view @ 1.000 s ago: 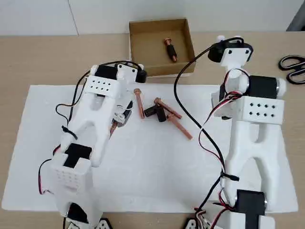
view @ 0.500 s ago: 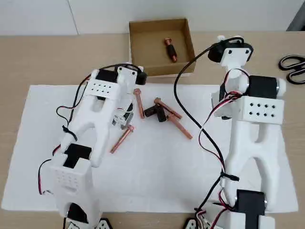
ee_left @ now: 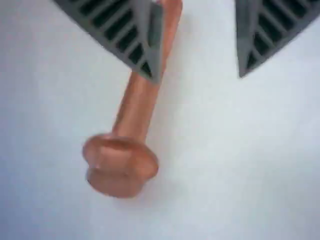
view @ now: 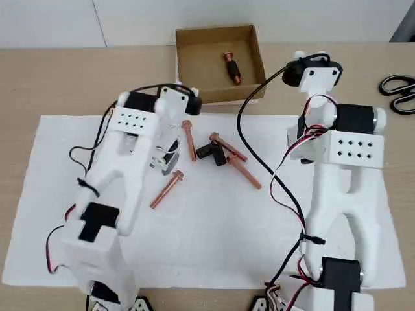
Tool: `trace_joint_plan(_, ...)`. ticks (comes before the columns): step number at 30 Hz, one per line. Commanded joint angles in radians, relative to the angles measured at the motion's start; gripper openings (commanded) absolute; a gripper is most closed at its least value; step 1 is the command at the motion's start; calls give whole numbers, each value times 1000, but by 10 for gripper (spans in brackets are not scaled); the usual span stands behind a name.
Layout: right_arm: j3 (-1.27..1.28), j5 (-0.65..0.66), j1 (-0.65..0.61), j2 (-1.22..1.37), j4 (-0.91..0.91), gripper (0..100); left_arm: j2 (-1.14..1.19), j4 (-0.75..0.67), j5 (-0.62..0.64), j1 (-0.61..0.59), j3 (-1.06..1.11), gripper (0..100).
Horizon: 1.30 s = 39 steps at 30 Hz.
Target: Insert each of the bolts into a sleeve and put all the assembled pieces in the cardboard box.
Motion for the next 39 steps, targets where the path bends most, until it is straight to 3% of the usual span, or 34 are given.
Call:
trace_joint_plan(1,-3,6,4,-41,-30,18,-91,37,-41,2,-41,98)
trace_joint_plan(11,-3,3,2,-41,-39,18,-91,-77,-38,130,136,98)
trace_joint_plan(31,-3,5,2,-41,-38,18,-87,-259,-18,92,271,98)
trace_joint_plan(39,-3,3,2,-41,-31,18,28,-298,2,94,274,98)
